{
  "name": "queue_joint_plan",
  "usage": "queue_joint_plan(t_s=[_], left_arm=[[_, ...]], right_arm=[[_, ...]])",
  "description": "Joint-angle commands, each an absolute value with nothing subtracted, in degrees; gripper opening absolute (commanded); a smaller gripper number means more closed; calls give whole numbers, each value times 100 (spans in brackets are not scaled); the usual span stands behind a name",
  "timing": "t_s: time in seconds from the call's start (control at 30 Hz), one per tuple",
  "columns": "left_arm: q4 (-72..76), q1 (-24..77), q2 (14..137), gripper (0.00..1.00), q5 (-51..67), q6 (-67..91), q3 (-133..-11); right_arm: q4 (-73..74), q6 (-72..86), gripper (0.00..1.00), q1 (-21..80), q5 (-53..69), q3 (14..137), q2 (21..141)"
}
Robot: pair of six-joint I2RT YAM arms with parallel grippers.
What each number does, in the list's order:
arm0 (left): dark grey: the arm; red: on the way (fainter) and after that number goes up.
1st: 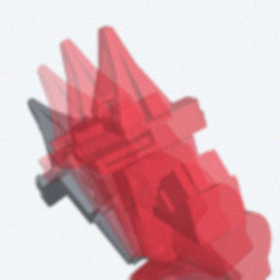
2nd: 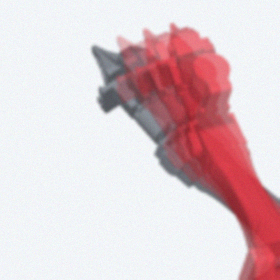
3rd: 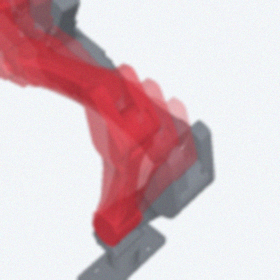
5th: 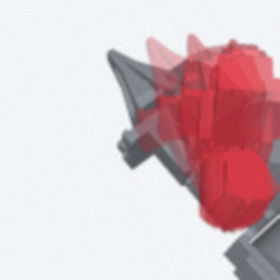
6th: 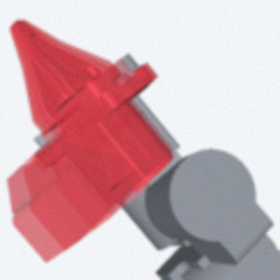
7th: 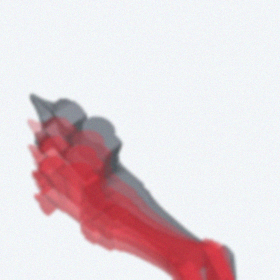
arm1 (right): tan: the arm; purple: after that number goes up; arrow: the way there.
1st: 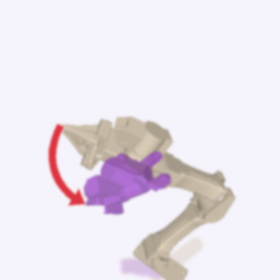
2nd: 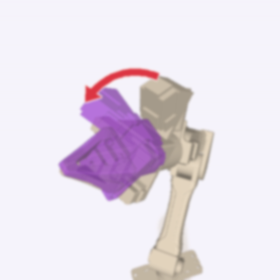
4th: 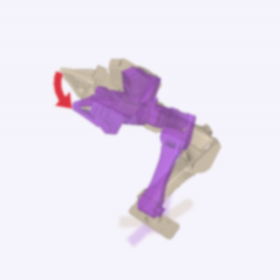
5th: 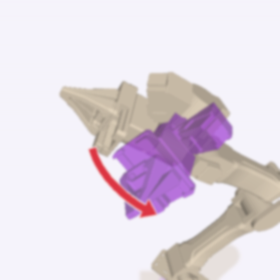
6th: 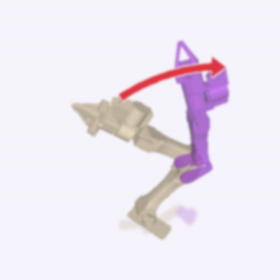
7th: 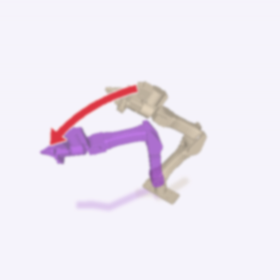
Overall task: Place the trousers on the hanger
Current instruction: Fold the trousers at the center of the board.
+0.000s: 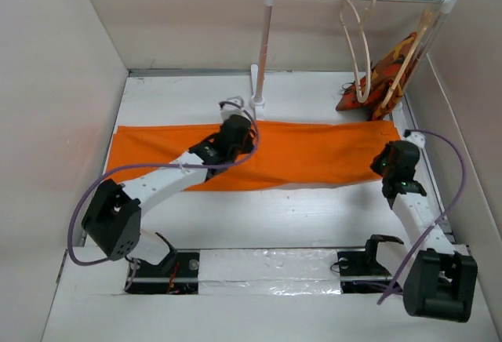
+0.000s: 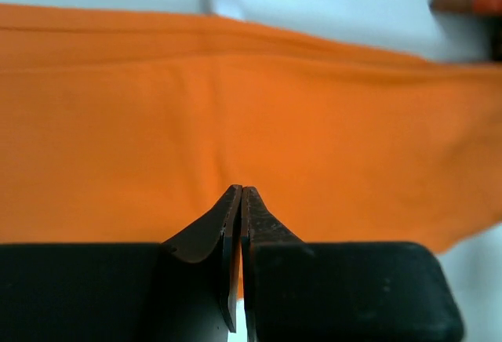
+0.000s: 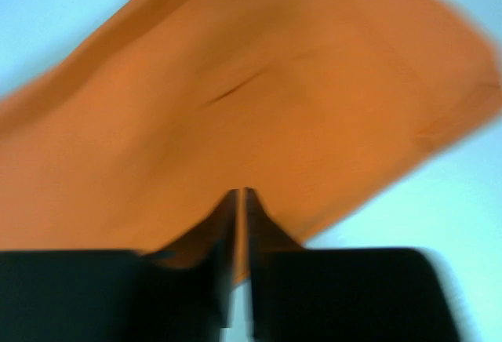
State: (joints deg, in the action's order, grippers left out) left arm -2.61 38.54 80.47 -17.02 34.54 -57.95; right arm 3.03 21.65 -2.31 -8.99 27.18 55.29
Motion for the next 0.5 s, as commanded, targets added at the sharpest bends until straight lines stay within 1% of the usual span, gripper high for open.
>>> queue_joint_plan(t_s=[0.0,0.03,0.07,0.1,0.13,0.17,0.2,0.23,0.27,0.3,0.33,0.37,0.4,0.47], left_arm=[[483,4805,8121,0,-2422,3402,-5643],[501,5103,8104,0,-2661,3340,-5625],[510,5663,8077,0,-2933,3227,-5564],[536,5921,7973,0,-3440,3191,-5503],[588,6141,7902,0,-3637,3173,-5424],[650,6474,7823,0,-3778,3173,-5223],[833,6591,7622,0,-3910,3138,-5108],[931,6679,7498,0,-3937,3120,-4985],[1027,6680,7384,0,-3929,3111,-4722],[1194,6749,7139,0,-3850,3103,-4607],[1274,6750,7024,0,-3789,3085,-4484],[1361,6750,6927,0,-3753,3059,-4248],[1528,6750,6752,0,-3727,3041,-4141],[1661,6750,6636,0,-3683,3006,-3895]], right_arm=[[168,2197,24,-1341,-476,2628,5300],[115,2215,40,-1649,13,2576,5282],[79,2276,68,-2113,244,2549,5265],[-104,2337,79,-2240,290,2514,5317],[-236,2495,85,-2311,73,2427,5387],[-316,2592,95,-2416,-147,2408,5492],[-447,2680,97,-2495,-358,2400,5658],[-509,2829,99,-2600,-421,2426,6078],[-605,2847,99,-2723,-309,2487,6326],[-876,2865,99,-2933,-142,2531,6580],[-1018,2839,99,-3023,416,2610,7131],[-1167,2821,100,-3076,683,2784,7424],[-917,2821,100,-3128,842,3004,7609],[-939,2970,100,-3182,957,3181,7769]])
